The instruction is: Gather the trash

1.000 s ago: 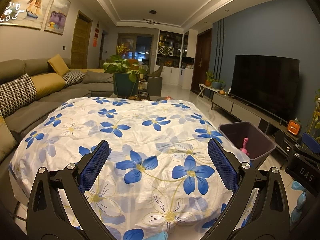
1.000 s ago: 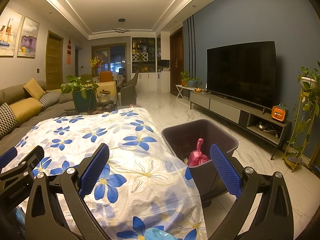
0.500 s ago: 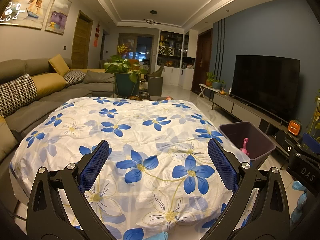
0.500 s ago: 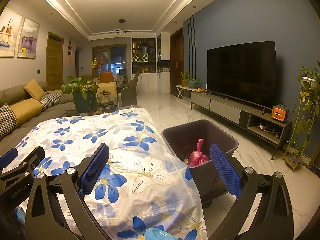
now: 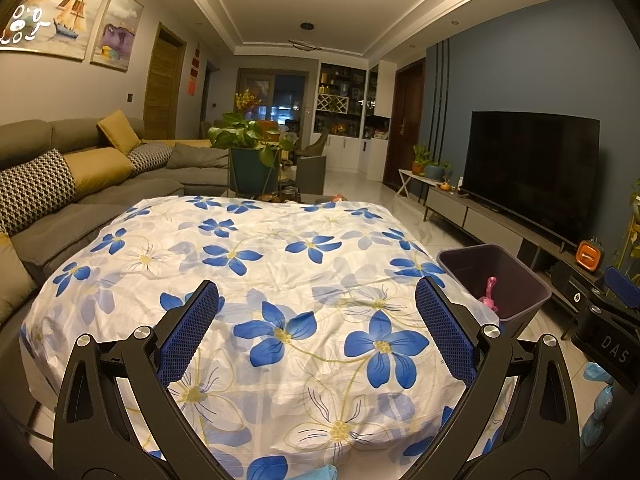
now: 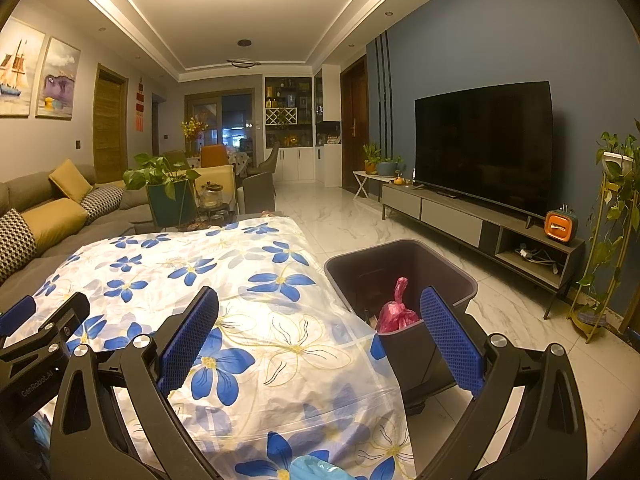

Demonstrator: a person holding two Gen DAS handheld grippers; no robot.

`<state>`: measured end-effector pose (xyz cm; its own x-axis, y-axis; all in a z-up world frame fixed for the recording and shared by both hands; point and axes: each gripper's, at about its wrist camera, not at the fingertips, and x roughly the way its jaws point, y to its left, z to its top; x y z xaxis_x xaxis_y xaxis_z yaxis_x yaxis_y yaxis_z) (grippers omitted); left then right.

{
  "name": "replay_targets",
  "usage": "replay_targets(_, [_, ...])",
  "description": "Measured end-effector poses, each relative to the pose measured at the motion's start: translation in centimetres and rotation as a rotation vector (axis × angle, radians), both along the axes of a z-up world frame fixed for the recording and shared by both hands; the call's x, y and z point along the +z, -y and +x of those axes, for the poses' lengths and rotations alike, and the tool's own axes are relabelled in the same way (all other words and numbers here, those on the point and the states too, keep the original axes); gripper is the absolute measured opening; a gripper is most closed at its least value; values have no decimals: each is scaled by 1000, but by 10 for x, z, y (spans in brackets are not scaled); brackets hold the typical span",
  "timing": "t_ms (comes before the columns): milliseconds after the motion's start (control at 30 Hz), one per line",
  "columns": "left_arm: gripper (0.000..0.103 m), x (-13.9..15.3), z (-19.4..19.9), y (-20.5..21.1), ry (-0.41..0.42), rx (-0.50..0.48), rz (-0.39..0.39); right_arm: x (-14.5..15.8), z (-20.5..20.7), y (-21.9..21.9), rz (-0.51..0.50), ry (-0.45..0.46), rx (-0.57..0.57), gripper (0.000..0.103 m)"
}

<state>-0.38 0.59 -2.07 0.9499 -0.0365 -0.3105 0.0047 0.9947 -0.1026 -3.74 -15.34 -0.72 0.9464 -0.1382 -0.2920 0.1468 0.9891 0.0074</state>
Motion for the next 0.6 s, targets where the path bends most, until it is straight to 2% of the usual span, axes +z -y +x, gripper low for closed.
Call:
replay_targets(133, [83, 1, 0, 3, 1, -3, 24, 0, 0, 1, 2, 0, 0, 97])
replay_targets(600, [83, 2, -2, 7, 0, -17, 33, -1, -1, 0, 2, 3, -1, 97])
